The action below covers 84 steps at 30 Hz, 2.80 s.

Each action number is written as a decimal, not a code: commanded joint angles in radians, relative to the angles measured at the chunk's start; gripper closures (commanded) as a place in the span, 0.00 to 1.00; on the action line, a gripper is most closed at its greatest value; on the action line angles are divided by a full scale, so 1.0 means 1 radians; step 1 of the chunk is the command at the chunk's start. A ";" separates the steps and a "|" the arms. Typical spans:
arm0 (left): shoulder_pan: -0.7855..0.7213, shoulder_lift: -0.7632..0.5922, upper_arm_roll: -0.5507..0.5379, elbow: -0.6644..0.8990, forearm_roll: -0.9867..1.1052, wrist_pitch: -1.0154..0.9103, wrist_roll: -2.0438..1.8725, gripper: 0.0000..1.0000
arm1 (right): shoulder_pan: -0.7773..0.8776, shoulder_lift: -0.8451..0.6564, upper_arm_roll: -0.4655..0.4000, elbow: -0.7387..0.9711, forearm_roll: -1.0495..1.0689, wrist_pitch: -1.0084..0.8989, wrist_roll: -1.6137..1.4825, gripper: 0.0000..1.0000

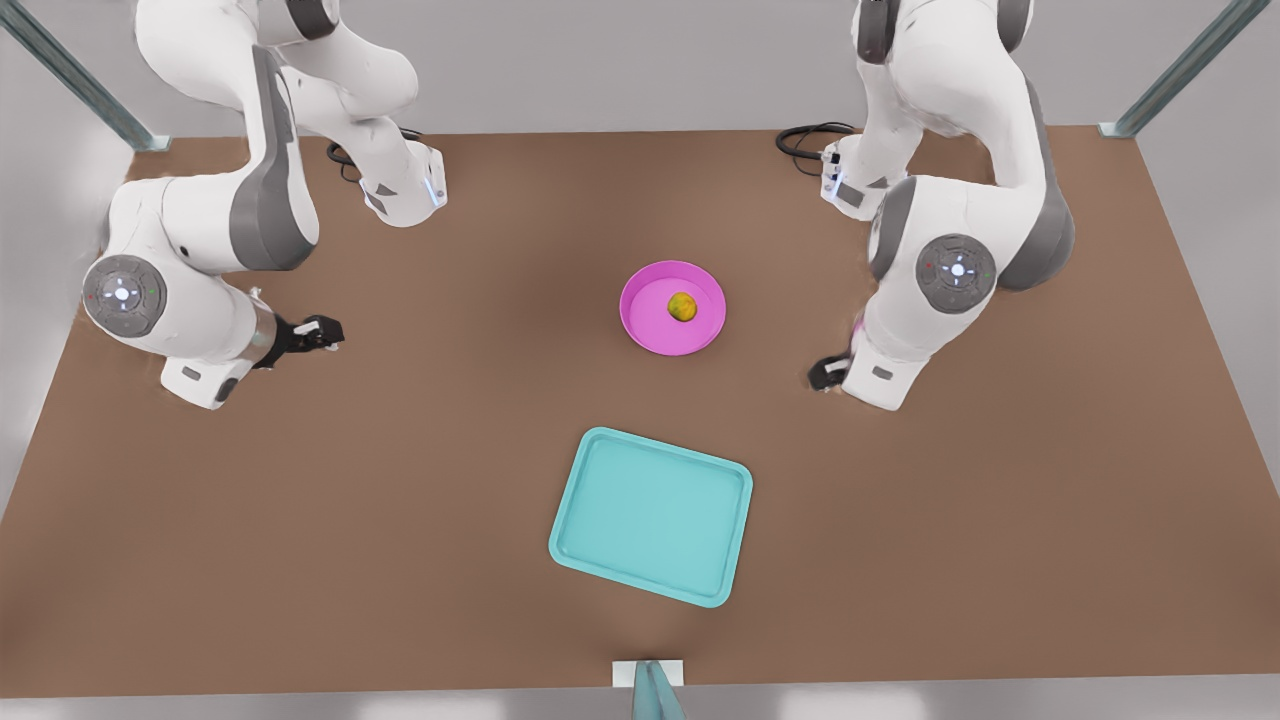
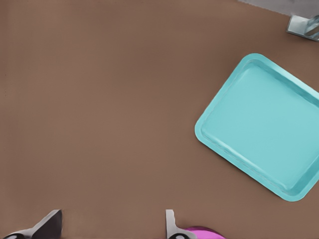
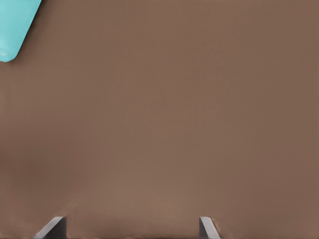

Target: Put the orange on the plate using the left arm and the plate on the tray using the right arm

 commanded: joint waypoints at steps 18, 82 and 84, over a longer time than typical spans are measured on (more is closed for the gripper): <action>0.731 -0.172 -0.786 -0.028 0.226 -0.089 0.290 0.00 | 0.456 0.074 0.096 -0.540 0.364 0.850 0.473 0.00; 0.732 -0.159 -0.746 0.048 0.240 -0.143 0.288 0.00 | 0.178 0.548 0.174 0.057 0.505 0.868 0.403 0.79; 0.732 -0.158 -0.746 0.048 0.239 -0.143 0.290 0.00 | 0.174 0.605 0.160 0.135 0.503 0.868 0.401 0.79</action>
